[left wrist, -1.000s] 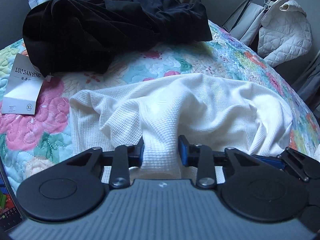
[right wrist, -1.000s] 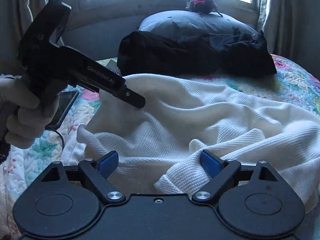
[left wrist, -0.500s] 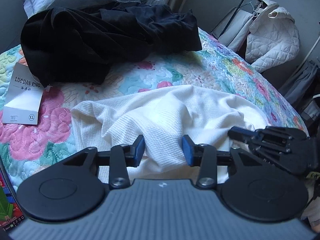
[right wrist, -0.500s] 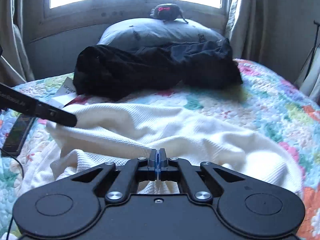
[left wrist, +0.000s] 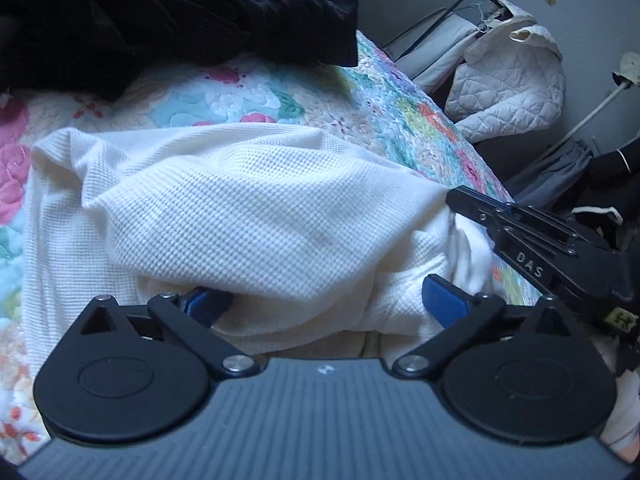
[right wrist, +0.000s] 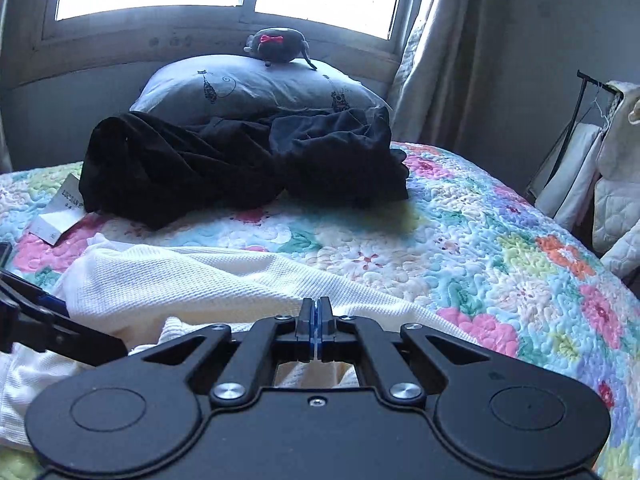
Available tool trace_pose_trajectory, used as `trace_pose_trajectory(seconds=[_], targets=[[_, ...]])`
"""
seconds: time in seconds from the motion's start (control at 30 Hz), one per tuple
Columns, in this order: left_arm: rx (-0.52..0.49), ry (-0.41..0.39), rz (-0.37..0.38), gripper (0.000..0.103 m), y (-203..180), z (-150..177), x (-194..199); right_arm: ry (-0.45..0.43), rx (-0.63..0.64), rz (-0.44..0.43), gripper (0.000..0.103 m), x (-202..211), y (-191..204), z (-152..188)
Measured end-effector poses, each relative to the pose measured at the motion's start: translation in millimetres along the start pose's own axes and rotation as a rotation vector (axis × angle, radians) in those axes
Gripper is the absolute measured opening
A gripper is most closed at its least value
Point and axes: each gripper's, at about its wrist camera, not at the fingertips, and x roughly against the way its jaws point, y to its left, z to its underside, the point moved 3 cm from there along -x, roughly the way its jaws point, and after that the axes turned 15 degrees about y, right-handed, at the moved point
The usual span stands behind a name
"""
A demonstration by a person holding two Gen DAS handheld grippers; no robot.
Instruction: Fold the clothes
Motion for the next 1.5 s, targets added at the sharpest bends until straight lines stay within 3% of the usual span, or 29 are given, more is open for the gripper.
trace_pose_trajectory(seconds=[0.07, 0.17, 0.23, 0.27, 0.3, 0.33, 0.37, 0.4, 0.5, 0.6, 0.67, 0.73, 0.83, 0.87, 0.9, 0.93, 0.97, 1.0, 1.13, 1.23, 1.33, 1.37, 1.4, 1.43, 1.5], targets=[[0.036, -0.002, 0.010, 0.103, 2.1, -6.4, -8.7, -0.033, -0.022, 0.030, 0.000, 0.4, -9.3, -13.0], [0.032, -0.015, 0.002, 0.101, 2.7, -10.2, -14.5, -0.061, -0.087, -0.101, 0.004, 10.8, -22.3, -13.8], [0.023, -0.015, -0.050, 0.077, 5.7, -11.6, -16.6, -0.056, -0.056, -0.185, 0.009, 19.9, -16.7, 1.5], [0.020, -0.015, -0.077, 0.068, 7.4, -12.2, -17.7, -0.054, -0.040, -0.227, 0.027, 24.5, -13.9, 9.2], [0.001, -0.019, -0.099, 0.053, 7.4, -12.3, -17.8, -0.043, -0.017, -0.221, 0.056, 27.0, -7.6, 20.6], [-0.020, -0.024, -0.120, 0.039, 7.0, -12.2, -17.7, -0.031, 0.009, -0.203, 0.067, 28.9, -0.5, 33.1], [-0.042, -0.028, -0.141, 0.034, 6.6, -12.1, -17.7, -0.023, 0.029, -0.195, 0.077, 30.4, 5.7, 45.5], [-0.064, -0.033, -0.162, 0.029, 6.2, -12.1, -17.6, -0.004, 0.053, -0.203, 0.078, 30.9, 10.3, 56.1], [-0.128, -0.029, -0.191, 0.029, -0.8, -8.1, -7.9, 0.053, 0.132, -0.220, 0.078, 32.0, 21.5, 84.3], [-0.180, -0.029, -0.198, 0.035, -10.9, 1.3, 6.0, 0.087, 0.197, -0.144, 0.078, 33.9, 20.0, 102.0], [-0.198, -0.034, -0.187, 0.046, -16.4, 7.9, 14.2, 0.103, 0.178, -0.097, 0.079, 32.2, 9.2, 107.2], [-0.202, -0.034, -0.158, 0.065, -21.1, 13.1, 20.3, 0.115, 0.150, -0.091, 0.080, 25.2, -2.8, 111.4], [-0.191, -0.023, -0.143, 0.081, -26.5, 9.2, 6.9, 0.121, 0.125, -0.103, 0.078, 9.9, -11.2, 113.5], [-0.185, -0.019, -0.148, 0.081, -28.0, 6.9, 0.4, 0.113, 0.103, -0.132, 0.065, 6.4, -13.3, 111.2], [-0.197, -0.003, -0.158, 0.079, -29.7, 5.1, -8.1, 0.101, 0.074, -0.156, 0.044, 4.6, -14.6, 107.2], [-0.228, 0.026, -0.181, 0.047, -32.8, 3.6, -17.5, 0.087, 0.045, -0.177, 0.036, 3.0, -15.6, 102.8], [-0.291, 0.061, -0.242, 0.030, -39.5, 2.5, -26.3, 0.059, 0.037, -0.180, 0.029, 2.9, -17.0, 98.5], [-0.325, 0.057, -0.273, 0.022, -45.9, -1.1, -27.1, 0.035, 0.036, -0.178, 0.024, 2.2, -19.8, 94.2], [-0.385, -0.014, -0.319, 0.019, -67.3, -30.5, -16.6, -0.038, -0.061, -0.189, 0.017, -2.1, -55.2, 63.7], [-0.372, -0.128, -0.316, 0.018, -79.5, -84.7, 1.0, -0.133, -0.125, -0.155, 0.017, 1.6, -91.2, 23.2], [-0.282, -0.243, -0.276, 0.018, -78.8, -148.7, 17.1, -0.206, -0.240, -0.112, 0.017, -0.6, -136.2, -20.4], [-0.239, -0.268, -0.275, 0.020, -73.6, -165.5, 18.1, -0.197, -0.303, -0.126, 0.021, -9.7, -156.7, -35.1], [-0.199, -0.288, -0.280, 0.027, -68.1, -180.6, 18.1, -0.182, -0.368, -0.147, 0.035, -17.2, -171.0, -41.5], [-0.159, -0.308, -0.284, 0.039, -62.5, -195.6, 18.1, -0.168, -0.433, -0.169, 0.042, -23.9, -183.3, -45.4], [-0.117, -0.301, -0.322, 0.042, -52.1, -207.3, 13.4, -0.157, -0.537, -0.214, 0.045, -31.0, -200.5, -46.9]])
